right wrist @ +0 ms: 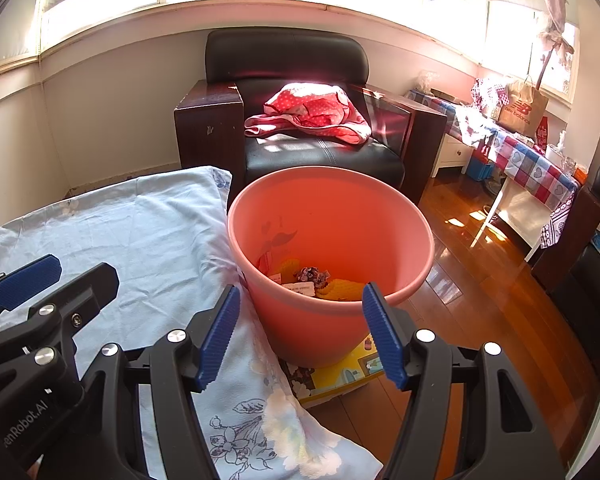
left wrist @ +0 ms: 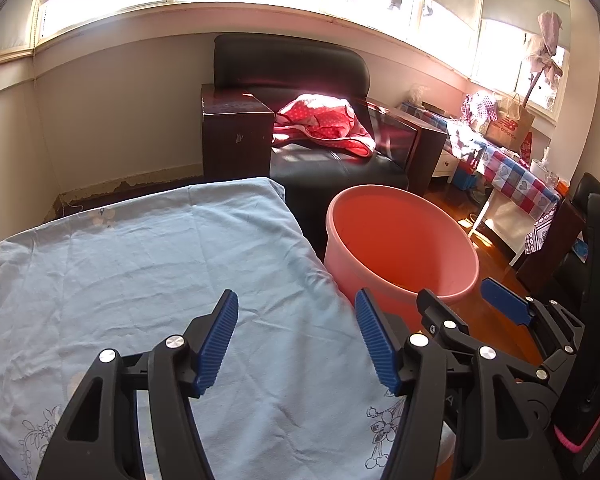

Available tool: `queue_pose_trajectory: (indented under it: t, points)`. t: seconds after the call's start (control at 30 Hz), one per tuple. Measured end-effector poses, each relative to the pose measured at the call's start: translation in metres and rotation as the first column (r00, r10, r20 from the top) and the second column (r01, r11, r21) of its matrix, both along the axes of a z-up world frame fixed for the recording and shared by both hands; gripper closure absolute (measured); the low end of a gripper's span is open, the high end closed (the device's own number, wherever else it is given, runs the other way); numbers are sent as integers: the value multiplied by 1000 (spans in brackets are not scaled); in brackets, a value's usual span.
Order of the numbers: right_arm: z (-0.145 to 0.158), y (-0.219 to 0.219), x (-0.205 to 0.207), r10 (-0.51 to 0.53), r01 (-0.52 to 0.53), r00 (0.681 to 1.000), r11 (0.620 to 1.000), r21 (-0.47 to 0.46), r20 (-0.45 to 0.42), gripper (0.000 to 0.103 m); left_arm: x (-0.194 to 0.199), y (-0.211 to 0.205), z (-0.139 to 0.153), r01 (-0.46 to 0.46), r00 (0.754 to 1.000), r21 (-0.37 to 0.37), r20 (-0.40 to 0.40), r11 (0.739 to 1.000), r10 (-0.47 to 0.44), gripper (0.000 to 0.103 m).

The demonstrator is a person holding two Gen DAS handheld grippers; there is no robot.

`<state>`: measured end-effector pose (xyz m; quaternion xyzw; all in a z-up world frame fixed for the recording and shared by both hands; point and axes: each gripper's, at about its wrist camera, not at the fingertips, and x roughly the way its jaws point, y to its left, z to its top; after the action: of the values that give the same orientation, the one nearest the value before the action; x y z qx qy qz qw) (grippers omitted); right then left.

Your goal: Collect trash

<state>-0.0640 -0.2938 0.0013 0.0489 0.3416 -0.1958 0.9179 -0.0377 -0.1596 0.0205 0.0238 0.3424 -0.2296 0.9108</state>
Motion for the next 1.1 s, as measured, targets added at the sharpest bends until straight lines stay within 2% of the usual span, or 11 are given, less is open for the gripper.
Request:
queue_pose_trajectory:
  t: [1.1]
  points:
    - [-5, 0, 0, 2, -2, 1000, 1000, 3, -3, 39, -2, -1, -3, 0, 1000, 1, -8, 1000, 0, 44]
